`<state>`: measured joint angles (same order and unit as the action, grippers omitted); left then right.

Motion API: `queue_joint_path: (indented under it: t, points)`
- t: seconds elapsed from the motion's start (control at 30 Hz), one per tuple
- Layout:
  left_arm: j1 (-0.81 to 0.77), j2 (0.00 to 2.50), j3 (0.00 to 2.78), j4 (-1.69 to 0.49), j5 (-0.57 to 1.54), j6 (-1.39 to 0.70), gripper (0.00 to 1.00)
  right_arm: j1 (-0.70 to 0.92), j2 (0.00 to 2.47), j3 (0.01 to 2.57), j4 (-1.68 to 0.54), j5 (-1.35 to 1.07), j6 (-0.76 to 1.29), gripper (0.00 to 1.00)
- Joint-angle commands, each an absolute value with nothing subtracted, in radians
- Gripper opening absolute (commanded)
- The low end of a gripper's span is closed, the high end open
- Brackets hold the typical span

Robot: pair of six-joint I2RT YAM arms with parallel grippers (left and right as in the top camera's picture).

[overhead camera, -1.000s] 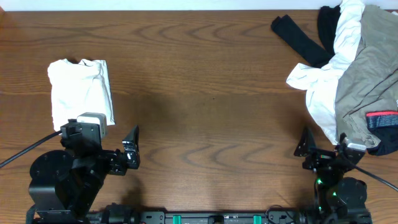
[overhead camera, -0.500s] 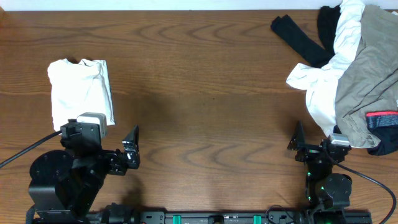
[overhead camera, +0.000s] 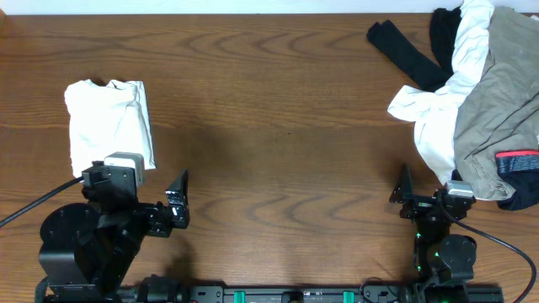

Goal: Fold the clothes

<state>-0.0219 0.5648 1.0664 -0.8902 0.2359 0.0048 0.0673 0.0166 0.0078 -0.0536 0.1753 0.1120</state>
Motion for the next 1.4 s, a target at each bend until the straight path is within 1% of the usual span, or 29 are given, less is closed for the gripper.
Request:
queue_joint_path:
  t: [0.0, 0.33, 0.5, 0.63, 0.77, 0.87, 1.03, 1.37]
  points:
    - [-0.024, 0.561, 1.065, -0.889, 0.235, 0.019, 0.98, 0.057, 0.009, 0.006, -0.056, 0.176, 0.096, 0.99]
    - [-0.024, 0.560, 1.065, -0.889, 0.235, 0.019, 0.98, 0.057, 0.009, 0.006, -0.056, 0.176, 0.096, 0.99]
    - [-0.024, 0.529, 1.042, -0.900, 0.189, 0.034, 0.98, 0.057, 0.009, 0.006, -0.056, 0.176, 0.096, 0.99]
    - [-0.024, 0.458, 0.960, -0.911, 0.177, 0.034, 0.98, 0.057, 0.009, 0.006, -0.056, 0.176, 0.096, 0.99]
    - [-0.024, 0.354, 0.813, -0.902, 0.167, 0.034, 0.98, 0.057, 0.009, 0.006, -0.056, 0.176, 0.096, 0.99]
    - [-0.024, 0.280, 0.694, -0.848, 0.168, 0.033, 0.98, 0.057, 0.009, 0.006, -0.056, 0.176, 0.096, 0.99]
    - [-0.024, 0.176, 0.511, -0.691, 0.168, 0.029, 0.98, 0.057, 0.009, 0.006, -0.056, 0.176, 0.096, 0.99]
    - [-0.024, 0.023, 0.238, -0.397, 0.167, 0.030, 0.98, 0.057, 0.009, 0.006, -0.056, 0.176, 0.096, 0.99]
